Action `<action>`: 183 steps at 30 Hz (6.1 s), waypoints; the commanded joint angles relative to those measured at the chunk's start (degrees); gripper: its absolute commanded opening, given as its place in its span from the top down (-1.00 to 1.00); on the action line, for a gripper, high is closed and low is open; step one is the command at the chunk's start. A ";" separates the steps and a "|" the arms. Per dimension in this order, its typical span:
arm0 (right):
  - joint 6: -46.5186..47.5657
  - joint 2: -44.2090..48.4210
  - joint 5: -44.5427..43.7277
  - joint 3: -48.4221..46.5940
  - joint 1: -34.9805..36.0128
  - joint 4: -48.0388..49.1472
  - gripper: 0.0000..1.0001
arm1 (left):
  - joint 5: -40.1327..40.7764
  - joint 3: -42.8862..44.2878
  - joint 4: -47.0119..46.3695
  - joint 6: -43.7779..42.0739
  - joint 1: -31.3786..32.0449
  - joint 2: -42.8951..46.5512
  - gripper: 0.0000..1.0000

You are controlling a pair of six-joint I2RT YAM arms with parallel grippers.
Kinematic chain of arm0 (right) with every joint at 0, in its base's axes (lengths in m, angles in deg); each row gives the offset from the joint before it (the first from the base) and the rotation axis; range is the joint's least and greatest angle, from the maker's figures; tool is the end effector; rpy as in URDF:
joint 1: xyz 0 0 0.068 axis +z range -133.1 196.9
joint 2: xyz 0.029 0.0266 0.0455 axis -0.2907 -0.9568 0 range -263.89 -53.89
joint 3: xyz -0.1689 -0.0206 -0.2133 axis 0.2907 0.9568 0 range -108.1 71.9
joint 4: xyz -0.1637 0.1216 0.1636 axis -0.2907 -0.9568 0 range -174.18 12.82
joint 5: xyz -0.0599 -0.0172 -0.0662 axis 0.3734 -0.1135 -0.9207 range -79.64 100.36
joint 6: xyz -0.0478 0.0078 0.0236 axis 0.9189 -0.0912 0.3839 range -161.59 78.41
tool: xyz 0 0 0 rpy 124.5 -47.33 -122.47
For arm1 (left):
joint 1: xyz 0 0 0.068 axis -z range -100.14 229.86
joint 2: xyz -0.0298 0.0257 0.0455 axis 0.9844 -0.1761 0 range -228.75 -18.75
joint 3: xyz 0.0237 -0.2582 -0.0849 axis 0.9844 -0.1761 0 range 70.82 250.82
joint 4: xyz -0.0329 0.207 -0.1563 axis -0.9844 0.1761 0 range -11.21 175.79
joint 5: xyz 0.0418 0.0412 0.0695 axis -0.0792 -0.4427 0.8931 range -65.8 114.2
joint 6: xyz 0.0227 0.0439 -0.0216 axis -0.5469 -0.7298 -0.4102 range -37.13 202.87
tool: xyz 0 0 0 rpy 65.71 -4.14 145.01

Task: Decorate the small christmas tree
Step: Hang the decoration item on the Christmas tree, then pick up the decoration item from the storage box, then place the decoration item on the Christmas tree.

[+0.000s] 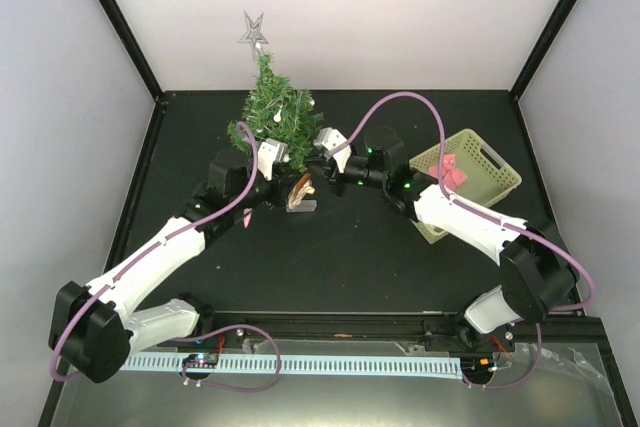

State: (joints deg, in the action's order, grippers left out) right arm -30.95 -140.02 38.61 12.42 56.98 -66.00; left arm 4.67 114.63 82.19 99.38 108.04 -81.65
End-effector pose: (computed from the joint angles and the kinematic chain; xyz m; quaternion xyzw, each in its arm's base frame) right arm 0.2567 0.2380 0.2927 -0.4640 0.6342 0.3370 0.5186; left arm 0.2150 -0.1287 0.2840 0.1771 0.8055 -0.3385 0.4530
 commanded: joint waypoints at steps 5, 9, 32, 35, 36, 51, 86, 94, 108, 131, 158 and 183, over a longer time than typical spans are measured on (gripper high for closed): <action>-0.13 2.21 -1.92 -0.37 -0.33 1.22 0.77 | 0.78 1.58 0.51 -0.25 -0.32 0.56 0.79; -0.50 4.13 -3.04 0.58 -0.26 1.30 0.64 | 0.50 1.58 0.90 -0.17 -0.33 1.31 0.62; -4.75 14.40 -7.23 4.98 -0.32 -3.82 0.15 | -0.38 -0.54 3.83 0.02 -0.37 7.84 0.28; -5.62 16.65 -7.42 6.10 -0.29 -5.38 0.00 | -1.11 -0.20 4.34 -0.08 -0.32 8.74 0.13; -5.93 17.42 -7.50 6.54 -0.28 -5.95 -0.05 | -1.31 -0.03 4.68 -0.04 -0.32 9.04 0.04; -10.90 24.35 -33.72 0.37 -1.74 -26.23 -1.00 | -0.97 2.84 11.62 0.75 -0.32 20.14 -0.98; -13.98 -14.52 -44.31 -6.67 -35.48 -34.68 0.28 | 14.94 -10.58 19.55 -16.02 -0.48 50.63 -0.98; -16.79 -20.80 -40.02 -8.13 -37.44 -34.31 0.24 | 16.39 -10.50 19.42 -16.56 -0.58 51.29 -0.97; -16.96 -23.60 -40.94 -9.76 -37.45 -35.56 0.77 | 16.74 -10.58 19.42 -17.13 -1.44 50.44 -0.97; -20.90 13.20 -28.21 -6.02 -26.11 -44.48 0.98 | 9.86 -8.13 20.38 -7.87 -2.43 50.73 -0.77; -54.98 35.73 20.13 11.52 -0.08 14.57 0.97 | -29.13 -6.68 -12.49 34.01 -2.11 39.17 -0.04; -65.48 14.34 23.23 -1.43 16.35 38.55 0.93 | -27.39 -9.45 -38.75 48.58 3.85 32.79 0.12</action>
State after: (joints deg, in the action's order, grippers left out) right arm -95.98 -124.52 61.80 12.70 72.43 -29.85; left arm -22.59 103.55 48.82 146.27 110.71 -47.83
